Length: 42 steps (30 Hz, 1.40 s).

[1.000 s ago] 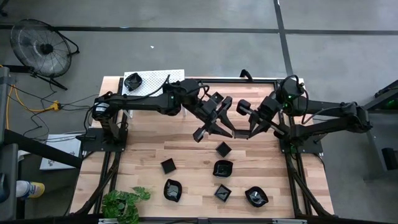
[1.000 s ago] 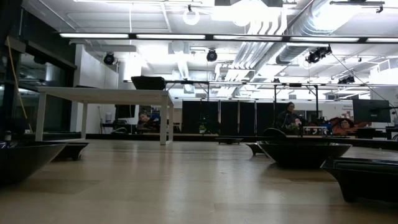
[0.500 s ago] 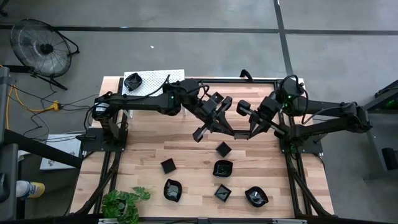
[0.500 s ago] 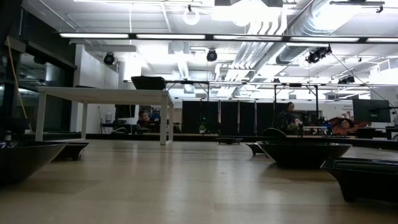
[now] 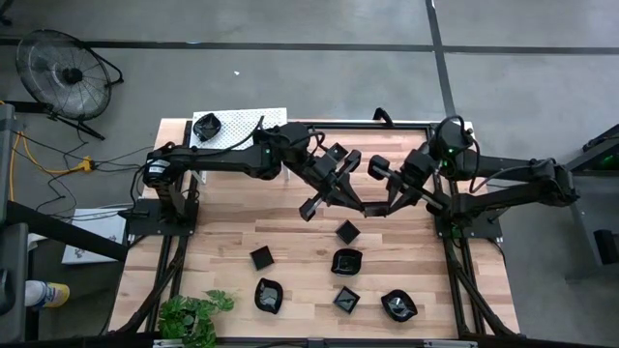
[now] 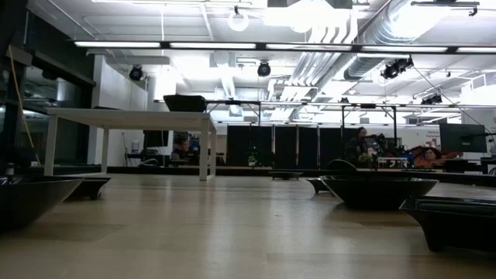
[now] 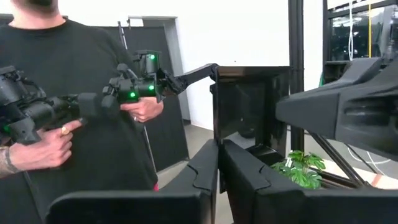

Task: Pick & Place Mini shaped plates
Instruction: Put the black square plate on the shelf

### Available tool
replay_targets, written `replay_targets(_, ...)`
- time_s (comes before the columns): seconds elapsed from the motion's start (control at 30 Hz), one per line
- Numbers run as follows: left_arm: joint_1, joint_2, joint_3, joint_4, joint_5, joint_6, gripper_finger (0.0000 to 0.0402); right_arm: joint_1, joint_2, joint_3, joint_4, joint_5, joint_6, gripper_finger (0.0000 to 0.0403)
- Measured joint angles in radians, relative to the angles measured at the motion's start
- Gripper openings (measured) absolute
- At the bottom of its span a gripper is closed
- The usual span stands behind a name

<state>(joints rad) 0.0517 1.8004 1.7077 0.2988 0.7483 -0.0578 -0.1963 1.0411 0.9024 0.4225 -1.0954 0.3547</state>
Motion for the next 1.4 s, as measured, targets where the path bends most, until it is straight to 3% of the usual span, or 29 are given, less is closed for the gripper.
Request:
replay_targets(0.6, 0.000, 0.000, 0.000, -0.003, -0.010, 0.022, 0.0000, -0.001, -0.011, 0.000, -0.001, 0.026, 0.076, 0.0141)
replay_targets(1.07, 0.028, -0.026, 0.001, -0.069, -0.012, 0.077, 0.0000, -0.152, -0.141, 0.000, -0.103, 0.006, 0.091, 0.0158)
replay_targets(1.23, 0.047, -0.100, 0.000, -0.309, -0.139, 0.193, 0.0000, -0.213, -0.188, 0.000, -0.173, 0.003, 0.078, 0.0159)
replay_targets(1.4, 0.049, -0.194, 0.000, -0.589, -0.423, 0.297, 0.0000, -0.249, -0.213, 0.000, -0.231, 0.001, 0.067, 0.0157)
